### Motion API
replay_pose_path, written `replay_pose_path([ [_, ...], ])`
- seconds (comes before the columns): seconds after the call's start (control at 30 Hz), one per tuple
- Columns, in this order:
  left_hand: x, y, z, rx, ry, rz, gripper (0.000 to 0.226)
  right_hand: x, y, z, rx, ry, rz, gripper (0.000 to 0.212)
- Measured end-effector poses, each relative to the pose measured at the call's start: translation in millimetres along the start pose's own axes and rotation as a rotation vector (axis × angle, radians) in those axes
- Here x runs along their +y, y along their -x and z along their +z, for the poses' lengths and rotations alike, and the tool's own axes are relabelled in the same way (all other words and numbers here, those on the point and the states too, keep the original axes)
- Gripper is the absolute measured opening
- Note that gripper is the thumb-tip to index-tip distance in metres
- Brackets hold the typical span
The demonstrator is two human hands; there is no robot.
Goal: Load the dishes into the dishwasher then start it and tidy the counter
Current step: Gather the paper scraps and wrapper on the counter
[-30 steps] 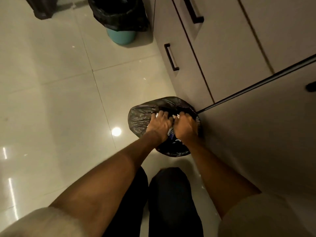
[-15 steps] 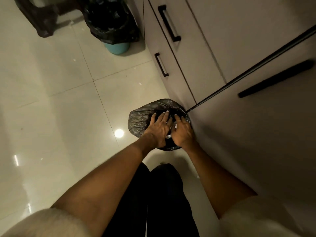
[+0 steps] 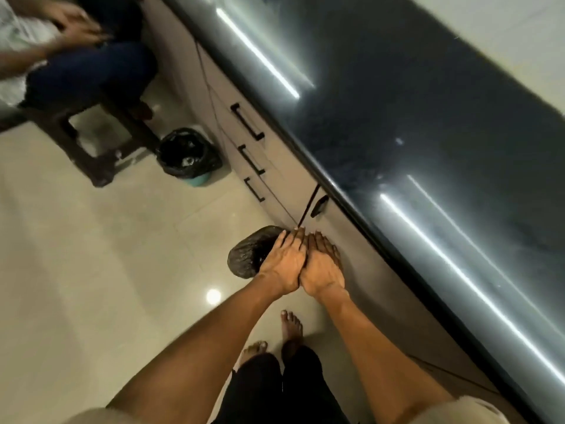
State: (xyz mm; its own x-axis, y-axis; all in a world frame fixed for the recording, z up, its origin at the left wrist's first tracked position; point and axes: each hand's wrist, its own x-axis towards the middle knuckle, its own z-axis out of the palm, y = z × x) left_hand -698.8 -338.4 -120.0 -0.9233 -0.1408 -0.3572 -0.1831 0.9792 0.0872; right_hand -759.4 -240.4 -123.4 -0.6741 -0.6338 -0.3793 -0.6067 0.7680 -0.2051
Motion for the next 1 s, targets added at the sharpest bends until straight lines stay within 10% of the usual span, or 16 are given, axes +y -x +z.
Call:
replay_pose_path([
  [0.47, 147.4, 62.0, -75.1, 0.201, -0.029, 0.645, 0.077, 60.8, 210.2, -61.4, 0.356, -0.154, 0.442, 0.076],
  [1.0, 468.3, 54.4, -89.6, 0.165, -0.128, 1.172, 0.074, 286.0, 403.8, -49.3, 0.557, -0.265, 1.077, 0.072],
])
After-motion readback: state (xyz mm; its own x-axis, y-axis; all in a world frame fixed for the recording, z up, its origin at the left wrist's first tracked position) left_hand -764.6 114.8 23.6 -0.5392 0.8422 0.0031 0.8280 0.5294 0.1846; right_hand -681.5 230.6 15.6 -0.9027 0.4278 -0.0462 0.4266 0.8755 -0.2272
